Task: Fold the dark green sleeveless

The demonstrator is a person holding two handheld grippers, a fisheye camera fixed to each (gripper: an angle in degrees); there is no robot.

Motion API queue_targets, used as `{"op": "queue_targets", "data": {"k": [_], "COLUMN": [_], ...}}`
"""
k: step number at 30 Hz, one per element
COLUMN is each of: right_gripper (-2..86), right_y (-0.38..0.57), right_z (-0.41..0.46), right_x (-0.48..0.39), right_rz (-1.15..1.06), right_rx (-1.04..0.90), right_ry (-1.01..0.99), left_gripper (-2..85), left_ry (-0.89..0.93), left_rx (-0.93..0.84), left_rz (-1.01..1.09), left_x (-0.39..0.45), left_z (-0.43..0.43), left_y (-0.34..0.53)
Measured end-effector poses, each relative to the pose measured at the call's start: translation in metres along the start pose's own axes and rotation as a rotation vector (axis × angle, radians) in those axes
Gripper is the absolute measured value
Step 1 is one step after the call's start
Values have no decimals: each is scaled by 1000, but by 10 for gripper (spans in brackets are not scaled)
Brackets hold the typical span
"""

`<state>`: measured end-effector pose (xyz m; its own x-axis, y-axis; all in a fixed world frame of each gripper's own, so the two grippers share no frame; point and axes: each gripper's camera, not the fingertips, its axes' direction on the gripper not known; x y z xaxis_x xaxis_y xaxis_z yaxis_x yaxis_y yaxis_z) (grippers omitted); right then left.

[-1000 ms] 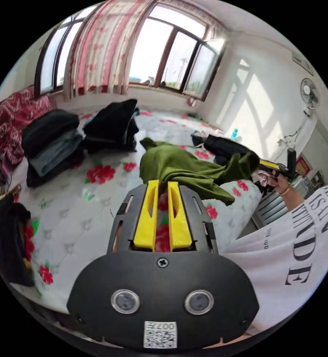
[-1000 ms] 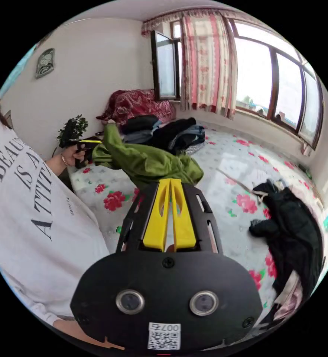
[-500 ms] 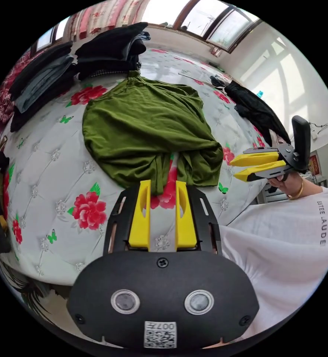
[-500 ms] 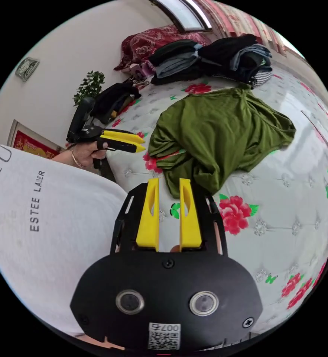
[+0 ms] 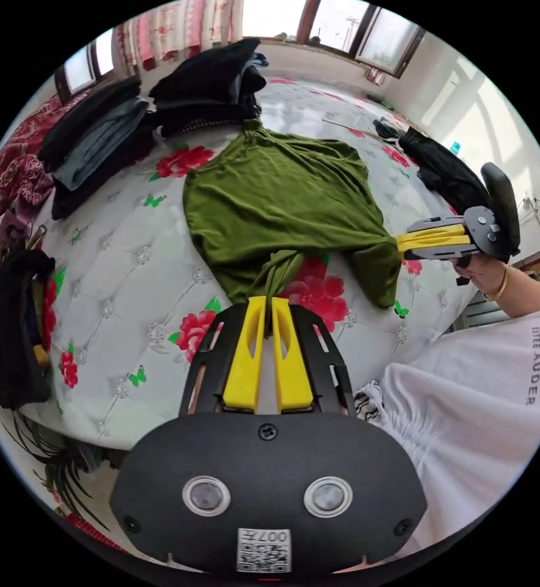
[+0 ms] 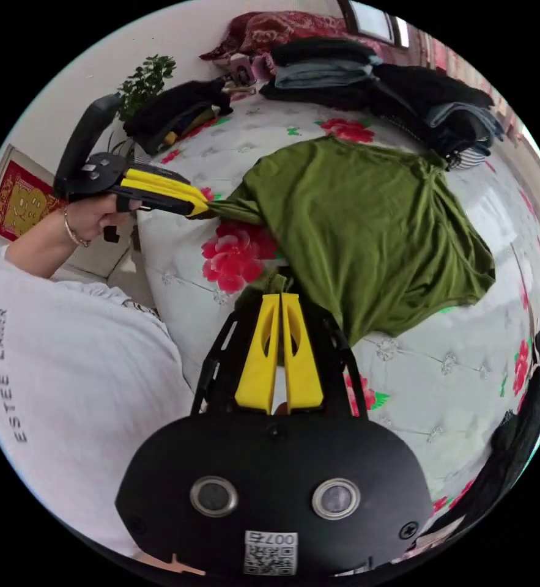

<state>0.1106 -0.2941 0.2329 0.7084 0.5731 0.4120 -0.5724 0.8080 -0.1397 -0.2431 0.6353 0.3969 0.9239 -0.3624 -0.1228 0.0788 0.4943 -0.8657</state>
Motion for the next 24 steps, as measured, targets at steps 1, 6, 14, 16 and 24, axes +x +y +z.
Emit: {"op": "queue_targets", "data": {"k": [1,6,14,16,24], "right_gripper": [-1,-3,-3,-3,-3], "right_y": [9,131,209,198,93], "right_z": [-16,-165,-223,-226,-463], "right_x": [5,46,70,85,132], "right_rz": [11,192,351,362,305], "right_rx": [43,306,371,369,796], "right_ry": [10,153,78,109,410], "left_gripper": [-6,-7,-7,-7,-8], "left_ry": [8,-30,136,143,243], "left_rx": [45,152,298,327,719], "left_rz": [-34,-168,-246,-196,-143], "left_x": [-15,-76,-107,-111,-137], "left_z": [-25,-108,-129,-133,-312], "left_y": [14,71,65,31,-116]}}
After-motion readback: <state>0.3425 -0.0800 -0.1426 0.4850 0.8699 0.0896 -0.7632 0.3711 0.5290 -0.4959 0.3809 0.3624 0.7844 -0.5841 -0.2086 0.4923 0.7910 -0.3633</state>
